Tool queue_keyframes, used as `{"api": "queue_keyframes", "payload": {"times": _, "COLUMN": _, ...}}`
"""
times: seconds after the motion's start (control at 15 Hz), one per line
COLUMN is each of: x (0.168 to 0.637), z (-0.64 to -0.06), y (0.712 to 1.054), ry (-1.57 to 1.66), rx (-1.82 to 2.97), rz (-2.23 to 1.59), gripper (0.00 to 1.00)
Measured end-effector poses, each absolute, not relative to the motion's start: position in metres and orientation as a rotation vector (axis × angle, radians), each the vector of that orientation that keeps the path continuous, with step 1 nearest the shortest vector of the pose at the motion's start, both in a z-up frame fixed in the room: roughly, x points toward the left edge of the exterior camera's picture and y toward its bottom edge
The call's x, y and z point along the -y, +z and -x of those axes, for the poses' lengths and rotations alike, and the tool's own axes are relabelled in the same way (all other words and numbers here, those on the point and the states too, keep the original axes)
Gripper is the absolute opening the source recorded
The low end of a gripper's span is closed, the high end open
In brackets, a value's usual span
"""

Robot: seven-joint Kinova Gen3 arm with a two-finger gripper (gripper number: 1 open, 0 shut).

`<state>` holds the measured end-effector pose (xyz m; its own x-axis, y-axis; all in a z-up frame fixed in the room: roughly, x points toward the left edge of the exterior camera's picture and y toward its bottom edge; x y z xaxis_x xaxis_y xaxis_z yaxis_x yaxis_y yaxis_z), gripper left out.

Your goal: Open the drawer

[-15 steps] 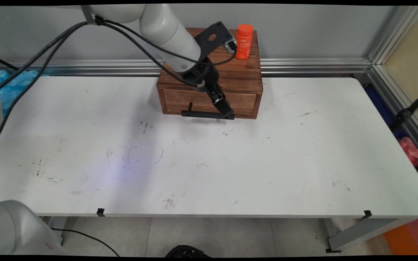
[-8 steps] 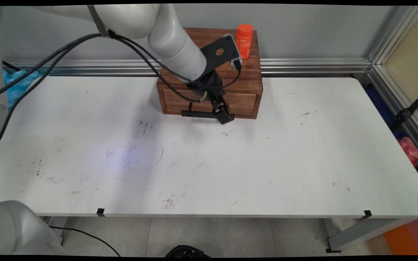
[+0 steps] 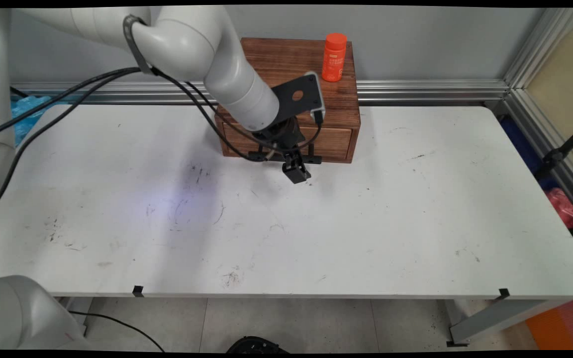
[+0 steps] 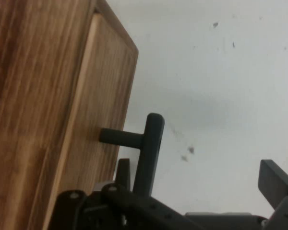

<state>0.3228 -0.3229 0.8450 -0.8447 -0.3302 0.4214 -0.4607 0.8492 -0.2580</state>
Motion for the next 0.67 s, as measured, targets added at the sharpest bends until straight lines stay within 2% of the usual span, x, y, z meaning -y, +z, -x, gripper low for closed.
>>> {"api": "queue_keyframes", "payload": {"times": 0.67, "x": 0.327, "z": -0.33, "y": 0.809, "ry": 0.543, "rx": 2.717, "rz": -0.534, "gripper": 1.0}}
